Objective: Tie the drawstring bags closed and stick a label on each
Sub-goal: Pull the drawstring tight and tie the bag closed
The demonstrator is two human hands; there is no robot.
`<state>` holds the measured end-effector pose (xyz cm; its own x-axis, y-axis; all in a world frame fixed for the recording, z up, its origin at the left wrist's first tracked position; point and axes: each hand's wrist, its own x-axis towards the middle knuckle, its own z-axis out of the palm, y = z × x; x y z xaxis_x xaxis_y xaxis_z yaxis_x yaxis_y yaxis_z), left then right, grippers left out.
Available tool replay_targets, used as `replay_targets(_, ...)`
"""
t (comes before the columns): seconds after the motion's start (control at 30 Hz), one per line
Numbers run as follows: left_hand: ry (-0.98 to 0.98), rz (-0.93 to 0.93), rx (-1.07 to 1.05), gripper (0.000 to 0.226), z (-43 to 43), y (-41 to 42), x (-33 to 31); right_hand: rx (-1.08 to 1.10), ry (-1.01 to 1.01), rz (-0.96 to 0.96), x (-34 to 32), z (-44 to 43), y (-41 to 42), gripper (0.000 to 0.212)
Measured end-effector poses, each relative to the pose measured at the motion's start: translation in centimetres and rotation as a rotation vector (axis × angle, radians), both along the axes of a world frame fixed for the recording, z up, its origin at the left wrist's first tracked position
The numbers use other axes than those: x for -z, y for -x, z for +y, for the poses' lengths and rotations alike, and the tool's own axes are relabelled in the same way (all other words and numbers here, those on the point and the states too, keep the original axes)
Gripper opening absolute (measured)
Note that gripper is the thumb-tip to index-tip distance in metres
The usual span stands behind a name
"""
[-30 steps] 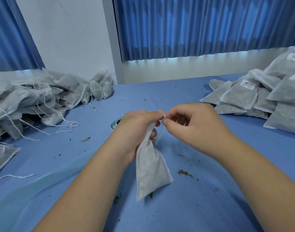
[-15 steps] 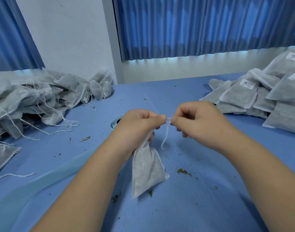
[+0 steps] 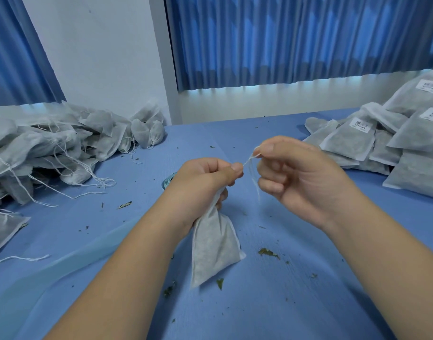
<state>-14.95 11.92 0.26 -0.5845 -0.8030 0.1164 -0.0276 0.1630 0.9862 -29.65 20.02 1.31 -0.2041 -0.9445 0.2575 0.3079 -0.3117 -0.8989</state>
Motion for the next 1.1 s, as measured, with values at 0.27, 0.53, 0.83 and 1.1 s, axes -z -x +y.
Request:
replay_targets(0.27, 0.149, -0.042, -0.125, 0.026, -0.6, -0.3, 0.3, -0.197, -0.160, 0.066, -0.4, 0.4, 0.4, 0.012)
replay_targets(0.53, 0.186, -0.021, -0.151, 0.026, -1.4, -0.7, 0.3, -0.191, -0.226, 0.091, -0.4, 0.6, 0.9, 0.027)
replay_targets(0.83, 0.040, -0.101, 0.334, 0.036, -1.0, -1.1, 0.4, 0.181, -0.138, -0.295, -0.8, -0.1, 2.5, 0.031)
replay_targets(1.1, 0.116, -0.428, 0.313, 0.031, 0.3, 0.5, 1.7, 0.329, 0.042, -0.299, -1.0, 0.2, 2.9, 0.022)
